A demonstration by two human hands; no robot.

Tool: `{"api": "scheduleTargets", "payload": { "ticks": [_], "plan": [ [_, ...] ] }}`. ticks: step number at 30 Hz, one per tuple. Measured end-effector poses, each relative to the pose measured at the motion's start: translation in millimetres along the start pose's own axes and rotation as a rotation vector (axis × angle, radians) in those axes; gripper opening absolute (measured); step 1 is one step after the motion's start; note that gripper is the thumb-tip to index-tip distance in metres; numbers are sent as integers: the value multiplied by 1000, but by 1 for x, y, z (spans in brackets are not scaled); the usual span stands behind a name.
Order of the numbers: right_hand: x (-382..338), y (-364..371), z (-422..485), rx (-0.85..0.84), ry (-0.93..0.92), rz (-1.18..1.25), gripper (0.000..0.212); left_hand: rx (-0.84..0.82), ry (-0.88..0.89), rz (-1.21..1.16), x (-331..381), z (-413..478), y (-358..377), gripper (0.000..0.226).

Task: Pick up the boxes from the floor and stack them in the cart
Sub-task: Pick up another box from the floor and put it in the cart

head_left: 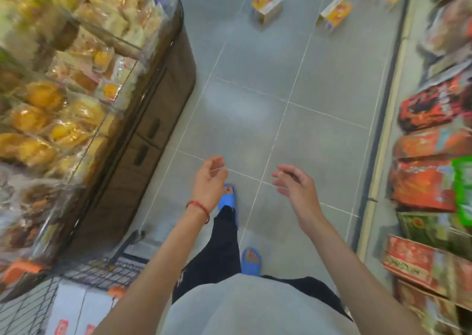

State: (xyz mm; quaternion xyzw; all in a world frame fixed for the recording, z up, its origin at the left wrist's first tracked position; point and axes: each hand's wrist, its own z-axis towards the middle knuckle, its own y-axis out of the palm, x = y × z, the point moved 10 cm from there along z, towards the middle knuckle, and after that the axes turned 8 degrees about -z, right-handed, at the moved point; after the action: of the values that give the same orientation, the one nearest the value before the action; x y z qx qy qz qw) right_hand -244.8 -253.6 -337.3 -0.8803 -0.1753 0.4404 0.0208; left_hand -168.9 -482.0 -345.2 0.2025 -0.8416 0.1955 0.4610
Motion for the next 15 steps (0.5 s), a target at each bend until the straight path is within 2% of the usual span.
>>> {"api": "scheduleTargets", "payload": {
  "ticks": [9,15],
  "plan": [
    [-91,-37,99,168,62,181,13,-204,59,113,109,146,77,27],
    [-144,-70,184,227,90,239,14,-228,32,132,164,232,134,26]
  ]
}}
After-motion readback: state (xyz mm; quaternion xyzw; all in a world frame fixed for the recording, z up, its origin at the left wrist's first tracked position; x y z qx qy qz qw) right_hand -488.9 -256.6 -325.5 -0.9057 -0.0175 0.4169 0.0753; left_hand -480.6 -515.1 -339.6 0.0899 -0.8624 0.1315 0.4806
